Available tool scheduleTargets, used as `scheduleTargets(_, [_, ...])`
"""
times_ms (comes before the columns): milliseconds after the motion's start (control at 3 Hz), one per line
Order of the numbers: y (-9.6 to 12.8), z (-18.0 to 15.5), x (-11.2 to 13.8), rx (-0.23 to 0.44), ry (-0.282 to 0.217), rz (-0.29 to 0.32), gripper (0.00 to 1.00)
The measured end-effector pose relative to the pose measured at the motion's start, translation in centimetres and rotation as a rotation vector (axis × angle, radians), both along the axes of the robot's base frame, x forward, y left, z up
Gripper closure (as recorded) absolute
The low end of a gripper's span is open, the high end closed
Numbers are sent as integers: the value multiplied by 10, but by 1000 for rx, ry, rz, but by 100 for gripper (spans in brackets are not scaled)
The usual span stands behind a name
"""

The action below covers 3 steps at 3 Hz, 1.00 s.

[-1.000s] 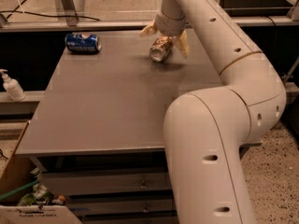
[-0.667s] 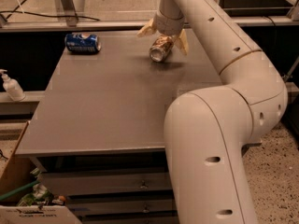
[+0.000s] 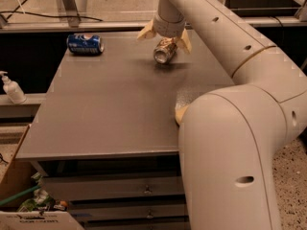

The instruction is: Pick orange can

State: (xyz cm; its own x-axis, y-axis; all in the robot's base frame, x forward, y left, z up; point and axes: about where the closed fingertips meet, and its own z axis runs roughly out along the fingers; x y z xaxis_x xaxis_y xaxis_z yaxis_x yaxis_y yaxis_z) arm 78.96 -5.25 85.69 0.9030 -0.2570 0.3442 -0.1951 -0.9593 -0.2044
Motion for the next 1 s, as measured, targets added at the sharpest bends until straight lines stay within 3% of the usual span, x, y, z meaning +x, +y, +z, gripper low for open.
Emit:
scheduleTargets(333, [1, -9, -1, -13, 8, 5, 0])
scheduleTargets(1000, [-2, -11, 9, -111, -37, -14, 0])
